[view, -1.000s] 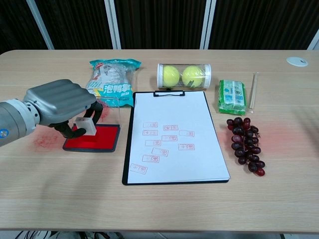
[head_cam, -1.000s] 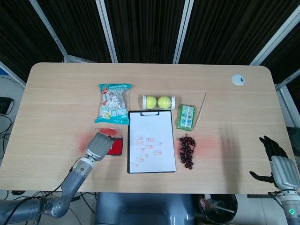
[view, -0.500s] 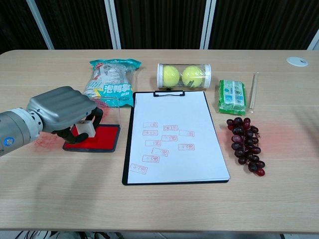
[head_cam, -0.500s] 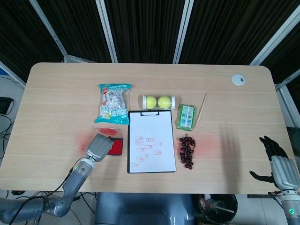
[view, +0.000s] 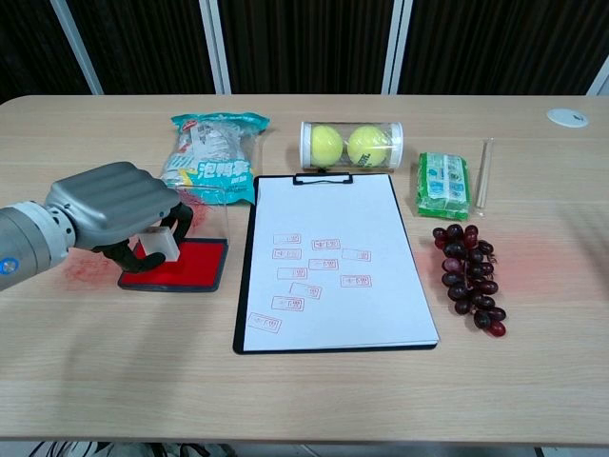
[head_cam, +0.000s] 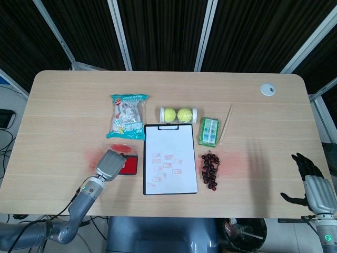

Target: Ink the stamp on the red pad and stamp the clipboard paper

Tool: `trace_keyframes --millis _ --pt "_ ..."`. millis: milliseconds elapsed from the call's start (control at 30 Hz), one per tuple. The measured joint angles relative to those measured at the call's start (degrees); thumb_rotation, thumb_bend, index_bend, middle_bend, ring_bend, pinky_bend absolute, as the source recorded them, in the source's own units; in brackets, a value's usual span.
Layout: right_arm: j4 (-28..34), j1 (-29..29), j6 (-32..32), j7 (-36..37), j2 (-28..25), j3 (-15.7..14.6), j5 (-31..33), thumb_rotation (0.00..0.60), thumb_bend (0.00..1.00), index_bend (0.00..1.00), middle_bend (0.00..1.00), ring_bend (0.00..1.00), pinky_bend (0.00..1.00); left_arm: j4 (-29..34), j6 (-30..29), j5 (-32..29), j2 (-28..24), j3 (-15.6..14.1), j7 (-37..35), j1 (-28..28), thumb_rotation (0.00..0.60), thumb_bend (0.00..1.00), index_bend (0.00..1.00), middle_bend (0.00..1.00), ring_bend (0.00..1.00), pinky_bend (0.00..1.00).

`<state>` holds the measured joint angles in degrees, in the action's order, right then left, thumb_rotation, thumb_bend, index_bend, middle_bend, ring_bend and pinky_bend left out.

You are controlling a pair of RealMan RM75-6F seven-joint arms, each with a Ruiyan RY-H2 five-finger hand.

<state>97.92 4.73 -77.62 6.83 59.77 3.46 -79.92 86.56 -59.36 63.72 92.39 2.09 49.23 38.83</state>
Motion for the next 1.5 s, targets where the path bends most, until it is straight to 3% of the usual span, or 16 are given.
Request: trace_keyframes --millis 400,1100,1500 --pt "0.0 0.0 0.1 0.0 0.0 0.0 0.1 0.600 0.17 0.00 0.00 0.00 0.13 0.5 -0.2 -0.6 -2.3 0.3 0.0 0.5 0.600 0.43 0.65 0.69 0.92 1.00" --pt "0.1 0.0 0.1 -0.2 0.1 0.1 0.2 0.600 0.17 0.00 0.00 0.00 0.13 -6.6 1.6 0.0 0.9 -2.1 -3.7 -0.4 0.600 0.43 0.66 0.70 0.92 1.00" --pt "0.1 0.0 0.0 -0.1 0.1 0.0 0.1 0.600 0.17 0.00 0.00 0.00 0.13 -3.0 0.3 0.8 -1.0 -1.2 -3.5 -0.2 0.600 0.43 0.66 0.70 0.93 1.00"
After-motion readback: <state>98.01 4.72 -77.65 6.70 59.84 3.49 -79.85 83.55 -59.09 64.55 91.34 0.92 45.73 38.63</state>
